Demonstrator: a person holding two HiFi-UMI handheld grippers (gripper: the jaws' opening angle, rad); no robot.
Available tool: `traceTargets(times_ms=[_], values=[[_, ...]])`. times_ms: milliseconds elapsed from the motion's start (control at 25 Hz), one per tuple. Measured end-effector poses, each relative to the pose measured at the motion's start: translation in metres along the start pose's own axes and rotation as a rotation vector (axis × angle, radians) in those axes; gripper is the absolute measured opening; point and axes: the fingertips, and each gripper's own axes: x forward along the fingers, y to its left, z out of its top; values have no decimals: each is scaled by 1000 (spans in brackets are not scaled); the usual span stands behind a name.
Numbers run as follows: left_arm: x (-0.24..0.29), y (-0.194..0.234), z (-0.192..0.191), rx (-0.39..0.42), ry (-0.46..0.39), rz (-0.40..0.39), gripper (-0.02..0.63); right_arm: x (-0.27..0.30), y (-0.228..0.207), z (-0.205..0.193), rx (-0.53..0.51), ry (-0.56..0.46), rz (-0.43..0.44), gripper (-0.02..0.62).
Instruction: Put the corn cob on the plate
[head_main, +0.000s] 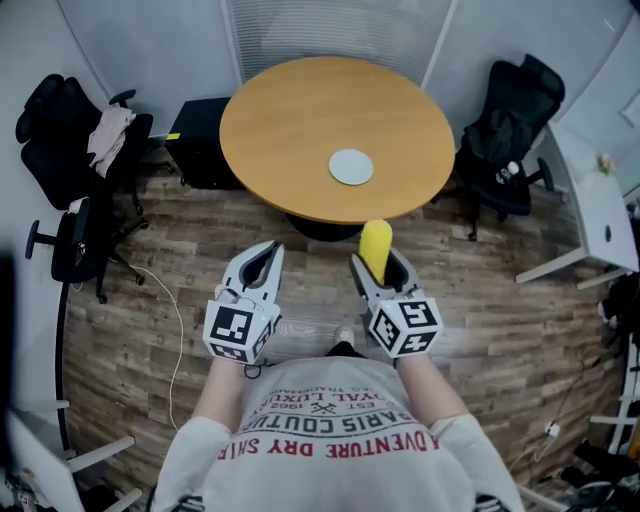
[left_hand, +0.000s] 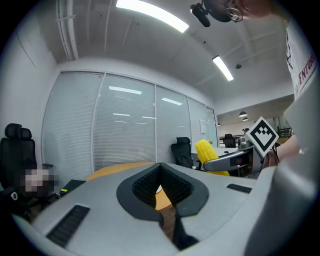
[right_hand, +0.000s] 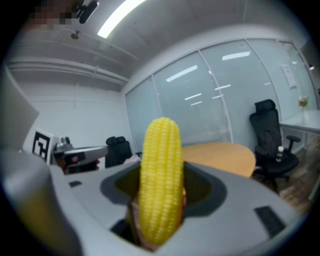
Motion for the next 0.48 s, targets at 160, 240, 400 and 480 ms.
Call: traceTargets(times_ms=[160,240,400,480], values=[[57,-3,7,-12,-6,49,32,29,-50,22,-28,19,39,267],[84,-8,8,-20,-5,67,32,40,-76,29,-32,34,57,267],[128,-23,9,-21,6,87,32,55,-122,36,-34,65,78,267],[141,-22,8,-21,12,97,32,65,-137,36,-31,79,79,267]])
